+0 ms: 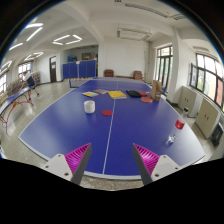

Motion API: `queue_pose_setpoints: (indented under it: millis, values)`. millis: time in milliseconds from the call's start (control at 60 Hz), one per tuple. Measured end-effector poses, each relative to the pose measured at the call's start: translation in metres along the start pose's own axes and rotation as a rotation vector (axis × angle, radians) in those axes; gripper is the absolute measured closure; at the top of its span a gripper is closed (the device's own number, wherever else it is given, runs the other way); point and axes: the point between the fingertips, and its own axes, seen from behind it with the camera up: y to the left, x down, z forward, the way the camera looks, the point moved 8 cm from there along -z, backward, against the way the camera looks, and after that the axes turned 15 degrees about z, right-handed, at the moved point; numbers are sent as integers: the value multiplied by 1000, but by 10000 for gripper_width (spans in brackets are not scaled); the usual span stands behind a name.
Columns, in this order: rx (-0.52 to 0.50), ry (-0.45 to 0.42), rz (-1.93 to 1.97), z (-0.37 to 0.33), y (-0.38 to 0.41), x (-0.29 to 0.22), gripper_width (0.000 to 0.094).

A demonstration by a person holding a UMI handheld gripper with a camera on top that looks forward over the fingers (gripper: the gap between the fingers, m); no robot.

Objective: Pour water

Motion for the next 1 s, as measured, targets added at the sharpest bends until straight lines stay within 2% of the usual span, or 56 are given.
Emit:
queue_pose_setpoints:
  millis: [100,267,483,700,750,800,867,1000]
  values:
    - [56,-1,-25,36,-82,26,90]
    - [147,0,-8,82,-225,30,93]
    - [190,-98,17,162,-348,-24,92]
    - [152,-207,81,241,-393,-78,116]
    - [143,-225,95,251,-398,-83,155]
    - [130,-234,103,266,-400,-87,235]
    - [118,-249,98,274,-401,-87,399]
    - [120,-308,70,280,-396,-90,495]
